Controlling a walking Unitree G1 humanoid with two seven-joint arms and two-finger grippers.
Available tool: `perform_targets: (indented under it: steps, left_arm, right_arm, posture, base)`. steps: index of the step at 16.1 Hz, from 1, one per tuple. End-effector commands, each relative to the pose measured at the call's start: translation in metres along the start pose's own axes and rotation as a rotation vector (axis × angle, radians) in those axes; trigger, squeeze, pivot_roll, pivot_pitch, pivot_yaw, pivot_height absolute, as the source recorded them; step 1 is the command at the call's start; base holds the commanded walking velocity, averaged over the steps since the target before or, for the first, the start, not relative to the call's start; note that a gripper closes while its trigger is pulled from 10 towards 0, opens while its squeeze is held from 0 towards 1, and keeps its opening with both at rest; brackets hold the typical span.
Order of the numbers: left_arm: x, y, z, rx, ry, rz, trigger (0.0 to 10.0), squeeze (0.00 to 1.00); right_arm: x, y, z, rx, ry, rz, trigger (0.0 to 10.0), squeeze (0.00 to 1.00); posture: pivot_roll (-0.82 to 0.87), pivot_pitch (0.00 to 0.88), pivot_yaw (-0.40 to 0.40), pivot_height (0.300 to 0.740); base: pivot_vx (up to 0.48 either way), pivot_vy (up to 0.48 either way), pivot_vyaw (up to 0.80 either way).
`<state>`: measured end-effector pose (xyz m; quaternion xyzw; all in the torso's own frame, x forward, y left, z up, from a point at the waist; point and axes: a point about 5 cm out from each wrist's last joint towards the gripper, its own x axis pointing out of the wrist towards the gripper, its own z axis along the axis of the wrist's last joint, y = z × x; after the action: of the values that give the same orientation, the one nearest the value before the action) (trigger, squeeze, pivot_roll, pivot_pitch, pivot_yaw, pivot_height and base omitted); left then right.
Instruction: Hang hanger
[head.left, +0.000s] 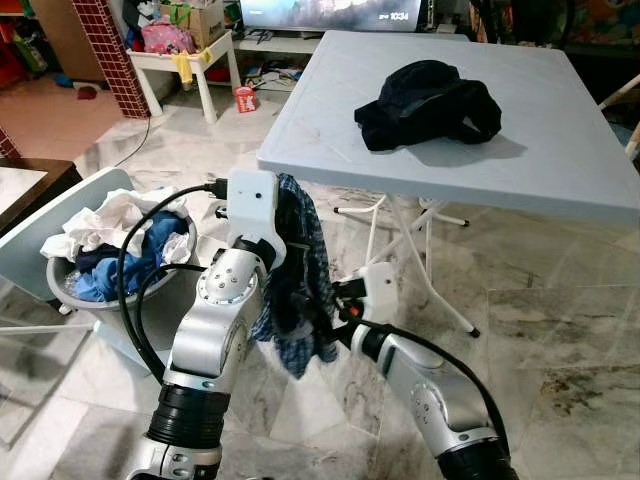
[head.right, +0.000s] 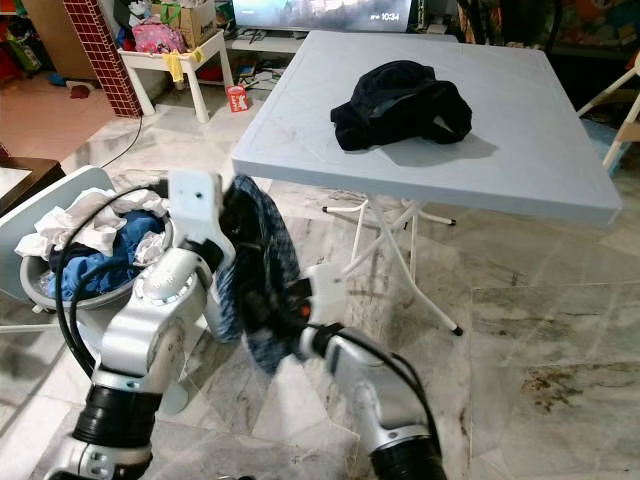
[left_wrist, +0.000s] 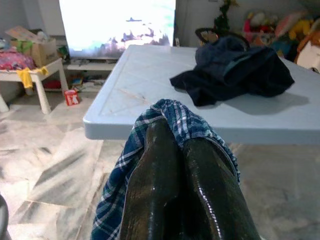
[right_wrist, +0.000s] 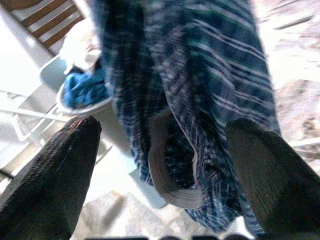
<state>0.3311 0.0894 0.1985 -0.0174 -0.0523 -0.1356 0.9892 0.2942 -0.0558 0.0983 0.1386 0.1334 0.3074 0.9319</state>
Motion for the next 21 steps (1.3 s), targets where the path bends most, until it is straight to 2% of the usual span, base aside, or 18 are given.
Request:
perform_targets:
  steps: [1, 2, 3, 4, 5, 6, 8, 9, 11, 13, 15, 16, 17, 18, 20, 21]
  left_arm:
    - [0.009, 0.006, 0.003, 0.024, -0.013, -0.01, 10.0, 0.0]
    - [0.021, 0.013, 0.0, 0.04, -0.015, -0.012, 10.0, 0.0]
    - [0.03, 0.015, -0.006, 0.063, 0.007, -0.013, 10.0, 0.0]
    - [0.039, 0.011, -0.013, 0.045, 0.04, -0.026, 10.0, 0.0]
    - [0.046, 0.002, -0.015, 0.029, 0.05, -0.046, 10.0, 0.0]
    - [0.048, -0.002, -0.016, 0.027, 0.051, -0.053, 10.0, 0.0]
    - [0.055, -0.026, -0.013, 0.01, 0.028, -0.125, 10.0, 0.0]
    - [0.06, -0.039, -0.013, 0.01, 0.013, -0.155, 10.0, 0.0]
    - [0.064, -0.045, -0.016, 0.013, 0.013, -0.175, 10.0, 0.0]
    - [0.065, -0.048, -0.016, 0.02, 0.006, -0.19, 10.0, 0.0]
    - [0.066, -0.057, -0.012, -0.044, -0.002, -0.205, 10.0, 0.0]
    - [0.066, -0.06, -0.011, -0.053, -0.008, -0.212, 10.0, 0.0]
    - [0.067, -0.073, -0.008, -0.071, -0.033, -0.24, 10.0, 0.0]
    - [0.068, -0.077, -0.006, -0.074, -0.041, -0.249, 10.0, 0.0]
    - [0.07, -0.099, 0.002, -0.08, -0.061, -0.292, 10.0, 0.0]
    - [0.07, -0.103, 0.004, -0.083, -0.065, -0.299, 10.0, 0.0]
  right_arm:
    - [0.003, -0.008, 0.012, -0.018, -0.048, -0.065, 10.0, 0.0]
    - [0.0, -0.032, 0.027, -0.059, -0.107, -0.231, 10.0, 0.0]
    - [-0.002, -0.052, 0.04, -0.048, -0.155, -0.354, 10.0, 0.0]
    - [-0.006, -0.07, 0.052, -0.03, -0.186, -0.455, 10.0, 0.0]
    - [-0.007, -0.076, 0.056, -0.031, -0.193, -0.496, 10.0, 0.0]
    - [-0.007, -0.077, 0.056, -0.036, -0.191, -0.502, 10.0, 0.0]
    - [-0.005, -0.074, 0.052, -0.036, -0.166, -0.498, 10.0, 0.0]
    - [-0.002, -0.067, 0.046, -0.004, -0.156, -0.455, 10.0, 0.0]
    - [-0.007, -0.065, 0.04, -0.006, -0.144, -0.421, 10.0, 0.0]
    - [-0.028, -0.07, 0.037, -0.015, -0.148, -0.395, 10.0, 0.0]
    - [-0.065, -0.085, 0.027, -0.035, -0.124, -0.473, 10.0, 0.0]
    - [-0.067, -0.086, 0.026, -0.03, -0.119, -0.481, 10.0, 0.0]
    - [-0.068, -0.083, 0.024, -0.005, -0.109, -0.479, 10.0, 0.0]
    - [-0.067, -0.08, 0.023, -0.002, -0.101, -0.471, 10.0, 0.0]
    - [-0.062, -0.064, 0.017, 0.008, -0.064, -0.39, 10.0, 0.0]
    - [-0.062, -0.061, 0.017, 0.01, -0.056, -0.374, 10.0, 0.0]
  posture:
    - [0.04, 0.074, 0.052, 0.74]
    - [0.03, 0.065, 0.06, 0.74]
    - [0.02, 0.061, 0.065, 0.74]
    - [0.01, 0.059, 0.07, 0.74]
    - [-0.01, 0.054, 0.076, 0.74]
    - [-0.01, 0.054, 0.076, 0.74]
    - [-0.02, 0.052, 0.075, 0.74]
    - [-0.02, 0.052, 0.075, 0.74]
    - [-0.03, 0.052, 0.072, 0.74]
    - [-0.04, 0.056, 0.075, 0.74]
    - [-0.06, 0.068, 0.083, 0.74]
    - [-0.06, 0.068, 0.083, 0.74]
    - [-0.07, 0.073, 0.086, 0.74]
    - [-0.07, 0.075, 0.088, 0.74]
    - [-0.09, 0.073, 0.093, 0.74]
    - [-0.09, 0.073, 0.093, 0.74]
  base:
    - [0.0, 0.0, 0.0]
    - [0.0, 0.0, 0.0]
    - [0.0, 0.0, 0.0]
    - [0.0, 0.0, 0.0]
    - [0.0, 0.0, 0.0]
    - [0.0, 0.0, 0.0]
    - [0.0, 0.0, 0.0]
    - [0.0, 0.0, 0.0]
    - [0.0, 0.0, 0.0]
    - [0.0, 0.0, 0.0]
    - [0.0, 0.0, 0.0]
    - [0.0, 0.0, 0.0]
    - [0.0, 0.0, 0.0]
    - [0.0, 0.0, 0.0]
    - [0.0, 0.0, 0.0]
    - [0.0, 0.0, 0.0]
